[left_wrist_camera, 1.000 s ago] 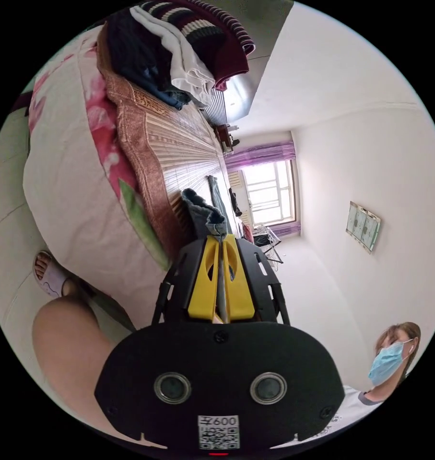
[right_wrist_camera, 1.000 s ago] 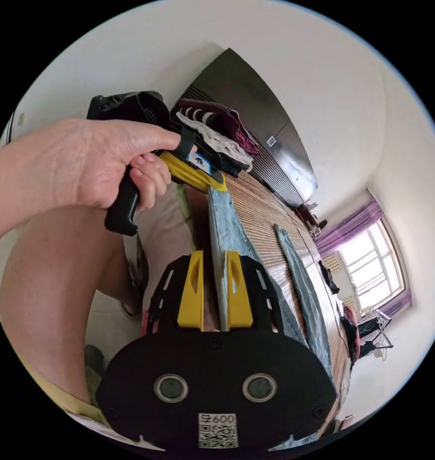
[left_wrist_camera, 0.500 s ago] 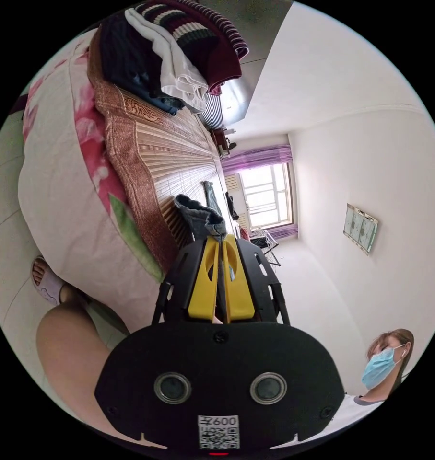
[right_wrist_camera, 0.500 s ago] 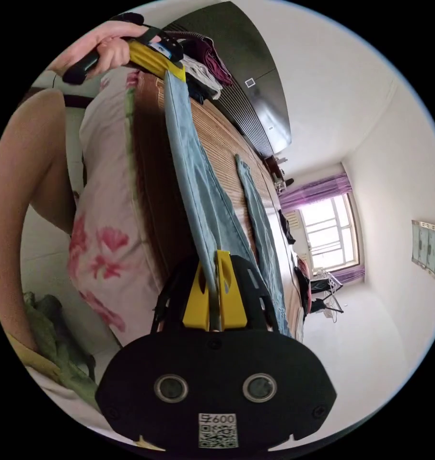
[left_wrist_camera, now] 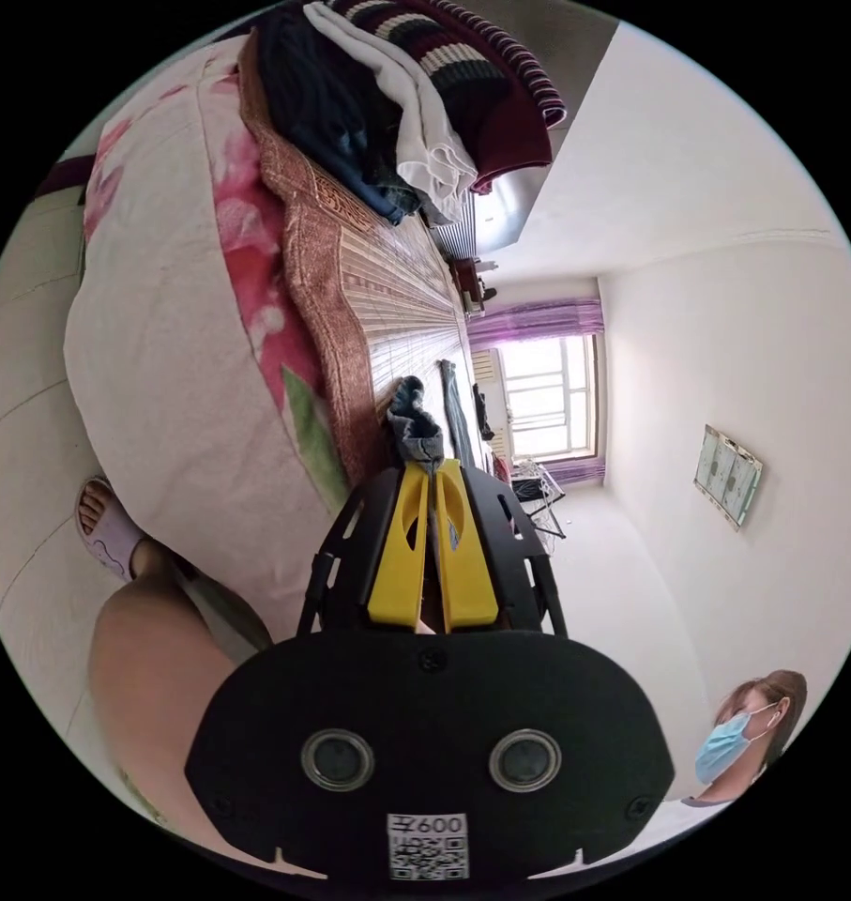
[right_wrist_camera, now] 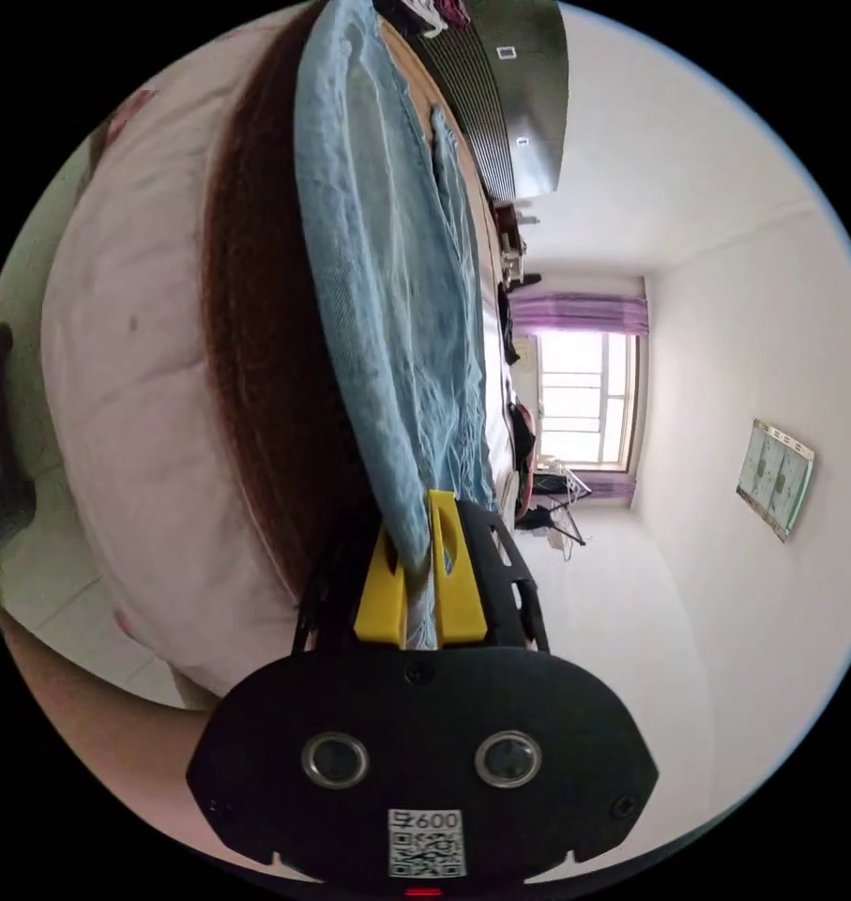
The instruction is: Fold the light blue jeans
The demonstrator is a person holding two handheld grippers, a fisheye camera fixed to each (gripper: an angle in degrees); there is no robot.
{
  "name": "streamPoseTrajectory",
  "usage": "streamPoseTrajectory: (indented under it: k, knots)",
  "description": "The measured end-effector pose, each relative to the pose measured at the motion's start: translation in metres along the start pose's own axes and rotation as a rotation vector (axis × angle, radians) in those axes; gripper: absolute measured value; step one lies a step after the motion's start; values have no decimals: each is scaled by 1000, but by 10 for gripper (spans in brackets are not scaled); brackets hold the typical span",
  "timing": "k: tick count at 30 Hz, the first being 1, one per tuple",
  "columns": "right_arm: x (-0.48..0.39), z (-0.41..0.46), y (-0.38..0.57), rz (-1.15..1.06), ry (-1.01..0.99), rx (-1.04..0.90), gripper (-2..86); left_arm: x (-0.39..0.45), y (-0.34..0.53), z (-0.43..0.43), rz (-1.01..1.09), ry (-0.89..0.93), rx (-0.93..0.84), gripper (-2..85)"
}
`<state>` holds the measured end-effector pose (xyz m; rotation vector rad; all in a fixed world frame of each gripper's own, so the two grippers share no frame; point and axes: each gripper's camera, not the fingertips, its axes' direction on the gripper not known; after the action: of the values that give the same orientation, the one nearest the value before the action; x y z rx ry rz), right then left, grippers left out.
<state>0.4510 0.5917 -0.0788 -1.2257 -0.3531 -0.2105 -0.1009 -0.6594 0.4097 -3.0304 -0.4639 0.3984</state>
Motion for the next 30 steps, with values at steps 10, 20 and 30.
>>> streamPoseTrajectory:
  k: [10,20,30]
  knots:
    - [-19,-87,84,-126,47,-370,-7,-3,9,15,46,-105,-8,14]
    - [-56,-261,41,-157,-8,-330,-8,-52,51,5,47,57,49,11]
    - [-102,-429,10,-80,-13,-372,-8,-44,93,9,164,113,36,12]
